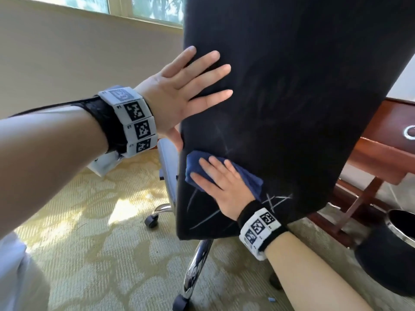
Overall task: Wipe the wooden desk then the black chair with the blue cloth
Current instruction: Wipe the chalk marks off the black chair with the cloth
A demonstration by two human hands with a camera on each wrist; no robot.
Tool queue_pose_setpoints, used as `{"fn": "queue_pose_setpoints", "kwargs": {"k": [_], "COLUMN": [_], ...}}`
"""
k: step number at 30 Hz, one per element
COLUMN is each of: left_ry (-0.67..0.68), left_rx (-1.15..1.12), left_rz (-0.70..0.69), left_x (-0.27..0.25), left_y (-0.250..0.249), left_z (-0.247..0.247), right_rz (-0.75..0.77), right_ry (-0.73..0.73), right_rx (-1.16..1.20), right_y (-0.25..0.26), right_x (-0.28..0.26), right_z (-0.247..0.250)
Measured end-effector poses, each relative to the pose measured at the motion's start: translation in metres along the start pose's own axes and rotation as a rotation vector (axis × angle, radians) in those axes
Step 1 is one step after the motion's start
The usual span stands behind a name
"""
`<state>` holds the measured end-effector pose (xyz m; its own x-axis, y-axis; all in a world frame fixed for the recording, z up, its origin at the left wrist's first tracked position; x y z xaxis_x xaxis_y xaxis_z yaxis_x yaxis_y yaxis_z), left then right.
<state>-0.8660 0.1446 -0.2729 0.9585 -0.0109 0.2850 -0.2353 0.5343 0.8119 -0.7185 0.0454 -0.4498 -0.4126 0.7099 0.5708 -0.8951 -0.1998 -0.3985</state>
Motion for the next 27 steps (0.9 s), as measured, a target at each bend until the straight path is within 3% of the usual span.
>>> {"fn": "queue_pose_setpoints", "kwargs": {"k": [4, 7, 9, 12, 14, 16, 20, 22, 24, 27], "left_ry": [0.027, 0.026, 0.037, 0.041, 0.037, 0.041, 0.041, 0.05, 0.056, 0.064], "left_rx": [0.006, 0.014, 0.003, 0.04, 0.069, 0.082, 0.054, 0.041, 0.051, 0.06], "left_rz": [0.052, 0.033, 0.02, 0.06, 0.096, 0.091, 0.075, 0.066, 0.071, 0.09], "left_x": [0.005, 0.007, 0.007, 0.006, 0.004, 0.004, 0.005, 0.004, 0.003, -0.001], "left_y": [0.002, -0.001, -0.003, -0.006, -0.007, -0.007, -0.004, -0.005, -0.005, -0.004], "left_z": [-0.002, 0.003, 0.005, 0.008, 0.005, 0.005, 0.005, 0.004, 0.003, 0.001], "right_rz": [-0.352, -0.456, -0.362, 0.009, 0.172, 0.174, -0.184, -0.251, -0.191, 0.103], "right_ry": [-0.259, -0.339, -0.309, -0.028, 0.095, 0.074, -0.159, -0.193, -0.164, 0.063], "right_rx": [-0.063, -0.062, -0.054, -0.143, -0.174, -0.231, -0.151, -0.135, -0.143, -0.205], "right_y": [-0.046, -0.045, -0.024, 0.01, 0.009, -0.01, -0.049, -0.044, -0.026, -0.001], "right_x": [0.023, 0.027, 0.021, 0.003, -0.002, 0.005, 0.024, 0.025, 0.02, 0.005], "right_z": [0.038, 0.044, 0.032, 0.004, 0.0, 0.012, 0.045, 0.043, 0.03, 0.005]}}
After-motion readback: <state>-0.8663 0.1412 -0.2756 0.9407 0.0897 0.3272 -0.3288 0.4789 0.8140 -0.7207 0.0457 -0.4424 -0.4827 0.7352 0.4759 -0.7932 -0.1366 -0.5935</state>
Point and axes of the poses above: each hand's wrist, its own x-axis towards the middle knuckle, its own z-axis out of the back of the hand, y = z × x, the point moved 2 cm from there along x, towards the middle knuckle, and after that the axes turned 12 degrees about y, right-handed, at the moved point
